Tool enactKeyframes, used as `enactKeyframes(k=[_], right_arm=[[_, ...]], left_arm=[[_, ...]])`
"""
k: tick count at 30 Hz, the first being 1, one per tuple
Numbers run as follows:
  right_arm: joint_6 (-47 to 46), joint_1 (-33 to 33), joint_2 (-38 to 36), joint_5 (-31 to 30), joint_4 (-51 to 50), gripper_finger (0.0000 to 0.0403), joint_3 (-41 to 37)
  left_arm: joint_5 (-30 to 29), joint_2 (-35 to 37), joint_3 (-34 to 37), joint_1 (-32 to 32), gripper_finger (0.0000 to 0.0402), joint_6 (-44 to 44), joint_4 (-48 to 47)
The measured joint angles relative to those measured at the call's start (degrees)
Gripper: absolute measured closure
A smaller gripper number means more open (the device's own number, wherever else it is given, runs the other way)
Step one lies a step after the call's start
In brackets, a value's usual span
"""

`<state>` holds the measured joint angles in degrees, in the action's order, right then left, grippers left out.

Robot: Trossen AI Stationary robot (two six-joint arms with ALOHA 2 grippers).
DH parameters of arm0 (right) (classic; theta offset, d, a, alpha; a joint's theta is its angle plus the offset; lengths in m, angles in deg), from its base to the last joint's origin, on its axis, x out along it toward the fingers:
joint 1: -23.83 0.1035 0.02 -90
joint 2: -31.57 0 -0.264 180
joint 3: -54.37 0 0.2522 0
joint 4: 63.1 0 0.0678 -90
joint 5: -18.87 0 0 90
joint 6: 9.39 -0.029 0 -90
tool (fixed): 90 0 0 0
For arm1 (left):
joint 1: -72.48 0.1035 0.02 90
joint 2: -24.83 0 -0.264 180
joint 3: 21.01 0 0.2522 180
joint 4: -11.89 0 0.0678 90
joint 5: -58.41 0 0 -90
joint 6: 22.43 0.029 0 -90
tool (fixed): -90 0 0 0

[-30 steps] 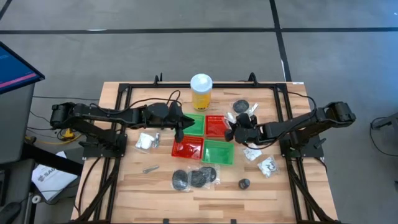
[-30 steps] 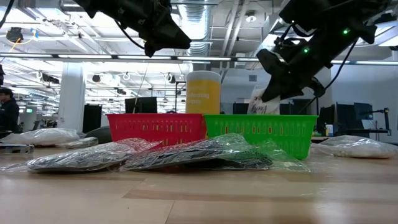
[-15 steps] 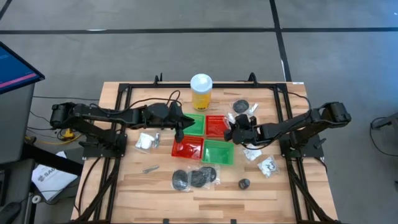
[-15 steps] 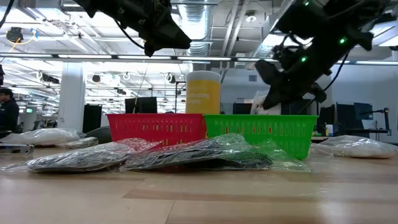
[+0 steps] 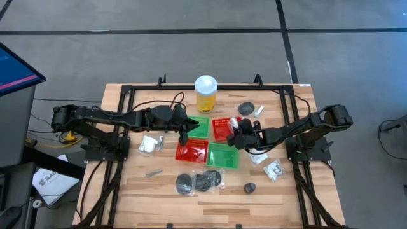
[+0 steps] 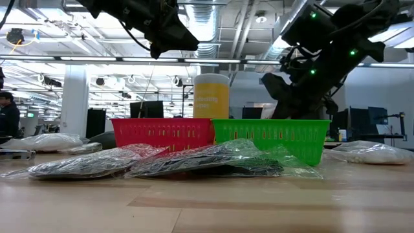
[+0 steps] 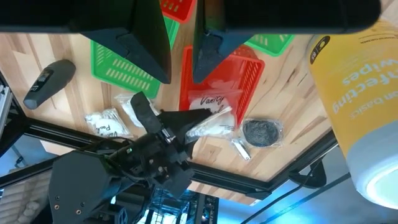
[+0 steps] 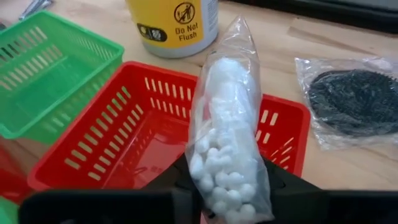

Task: Pick & Place Travel size toiletries
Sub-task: Put the cotton pack into the right red bin

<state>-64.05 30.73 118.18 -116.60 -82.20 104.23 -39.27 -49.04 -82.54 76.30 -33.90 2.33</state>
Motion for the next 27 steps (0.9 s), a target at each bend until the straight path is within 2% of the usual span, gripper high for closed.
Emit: enactKeyframes(k=[11, 16, 19, 27], right_arm=[[1.58, 0.22, 0.00, 0.61, 0.09, 0.0327, 0.00], [5.85, 0.22, -0.03, 1.37, 1.56, 0.0319, 0.02], [7.02, 0.22, -0.04, 2.52, 1.95, 0.0299, 0.02], [7.09, 0.15, -0.63, 2.92, 1.84, 0.0218, 0.11]], left_arm=[[0.00, 0.00, 0.00, 0.00, 0.0344, 0.00, 0.00], [0.00, 0.00, 0.00, 0.00, 0.0344, 0.00, 0.00], [-0.01, 0.00, 0.00, 0.00, 0.0344, 0.01, 0.02], [-0.02, 0.00, 0.00, -0.01, 0.0344, 0.01, 0.05]])
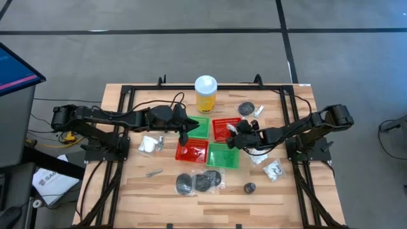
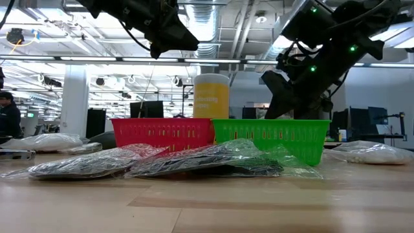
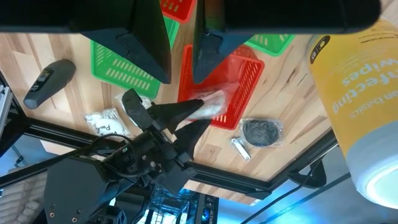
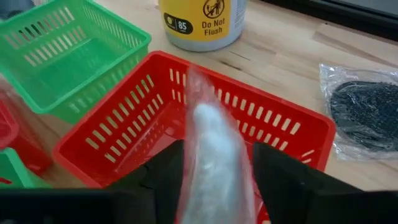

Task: Pick & Place Travel size toiletries
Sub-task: Put the cotton pack into the right red bin

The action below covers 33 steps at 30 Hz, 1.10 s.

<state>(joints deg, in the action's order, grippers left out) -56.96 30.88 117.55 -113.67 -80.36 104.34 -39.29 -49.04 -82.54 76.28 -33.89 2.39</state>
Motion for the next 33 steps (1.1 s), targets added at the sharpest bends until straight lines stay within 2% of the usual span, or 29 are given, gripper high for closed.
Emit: enactKeyframes(k=[4, 8, 18, 25, 33], right_arm=[[0.07, 0.00, -0.74, -0.26, -0.32, 0.0194, 0.00], [0.21, -0.27, -2.32, -1.05, -1.21, 0.0191, 0.01], [0.20, -1.82, -8.94, -1.05, -10.45, 0.0238, -0.03], [1.29, -2.73, -9.92, -1.09, -15.78, 0.0274, -0.04], [7.80, -2.17, -16.19, 0.34, -17.35, 0.0278, 1.40]], left_arm=[[-0.01, 0.00, 0.00, 0.01, 0.0344, 0.00, 0.01], [-0.01, 0.00, 0.00, -0.01, 0.0344, 0.00, 0.01], [0.00, 0.00, 0.00, -0.01, 0.0344, 0.02, 0.03], [0.01, 0.00, 0.00, -0.01, 0.0344, 0.02, 0.03], [0.02, 0.00, 0.00, 0.01, 0.0344, 0.02, 0.01]])
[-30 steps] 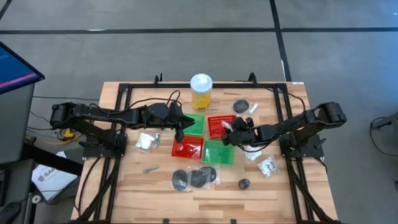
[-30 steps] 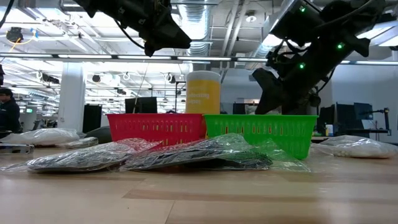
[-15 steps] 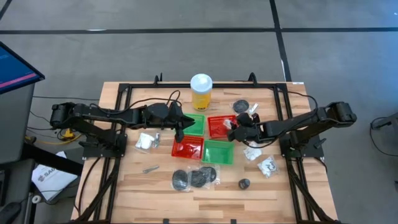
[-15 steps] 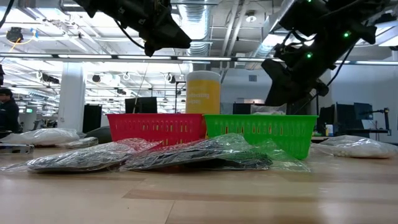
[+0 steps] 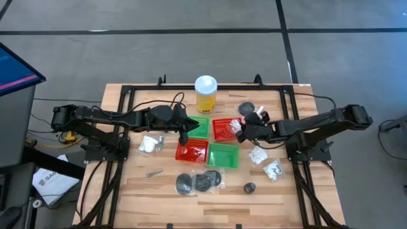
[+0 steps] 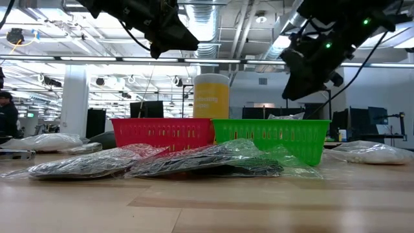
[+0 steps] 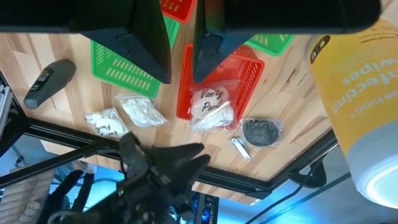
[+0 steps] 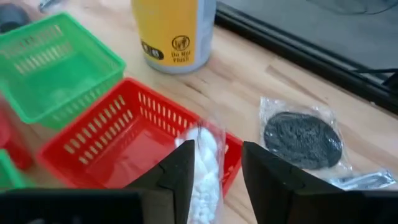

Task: Pick & Place Travel size toiletries
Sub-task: Put the cotton pack into the right red bin

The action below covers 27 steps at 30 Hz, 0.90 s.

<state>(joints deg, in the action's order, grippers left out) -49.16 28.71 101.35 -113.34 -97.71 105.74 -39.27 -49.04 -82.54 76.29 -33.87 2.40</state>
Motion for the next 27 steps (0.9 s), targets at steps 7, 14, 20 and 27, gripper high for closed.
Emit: enactKeyframes(k=[7, 14, 20, 27], right_arm=[[1.19, 2.25, -4.58, 10.51, -8.07, 0.0261, 0.00], [0.93, 6.75, -7.63, 15.62, -14.22, 0.0239, 0.00], [0.91, 10.88, -8.08, 19.89, -17.28, 0.0224, 0.00], [1.21, 14.91, -4.93, 24.22, -18.22, 0.0217, 0.00]], left_arm=[[0.00, 0.00, 0.00, -0.02, 0.0344, 0.00, 0.00], [0.00, 0.00, 0.00, -0.02, 0.0344, 0.00, 0.00], [0.00, 0.00, 0.00, -0.02, 0.0344, 0.00, 0.00], [0.00, 0.00, 0.00, -0.02, 0.0344, 0.00, 0.00]])
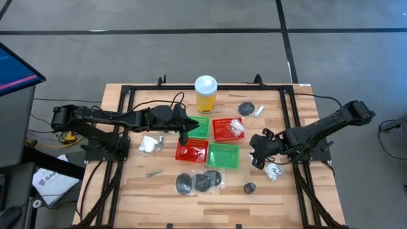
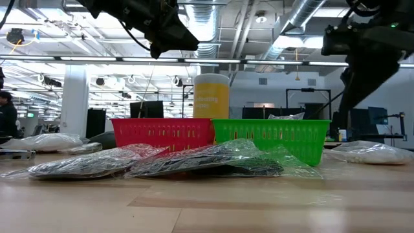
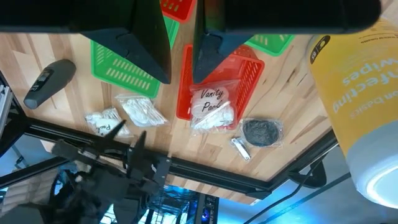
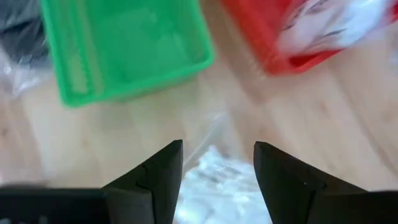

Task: Pick & Place Travel size toiletries
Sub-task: Put the cotton pack into the right red bin

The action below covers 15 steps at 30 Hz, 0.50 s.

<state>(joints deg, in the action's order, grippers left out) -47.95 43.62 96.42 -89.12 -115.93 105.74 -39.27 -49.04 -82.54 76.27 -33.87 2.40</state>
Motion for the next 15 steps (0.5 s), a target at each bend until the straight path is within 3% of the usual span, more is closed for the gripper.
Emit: enactKeyframes(k=[10, 15], right_arm=[[1.71, 1.57, 7.63, 0.06, 2.35, 0.0218, 0.00], [3.38, 1.17, 11.54, 0.01, 3.96, 0.0190, -0.02]], left_arm=[[0.00, 0.00, 0.00, 0.00, 0.0344, 0.00, 0.00], [0.02, 0.00, 0.00, 0.01, 0.0344, 0.00, 0.00]])
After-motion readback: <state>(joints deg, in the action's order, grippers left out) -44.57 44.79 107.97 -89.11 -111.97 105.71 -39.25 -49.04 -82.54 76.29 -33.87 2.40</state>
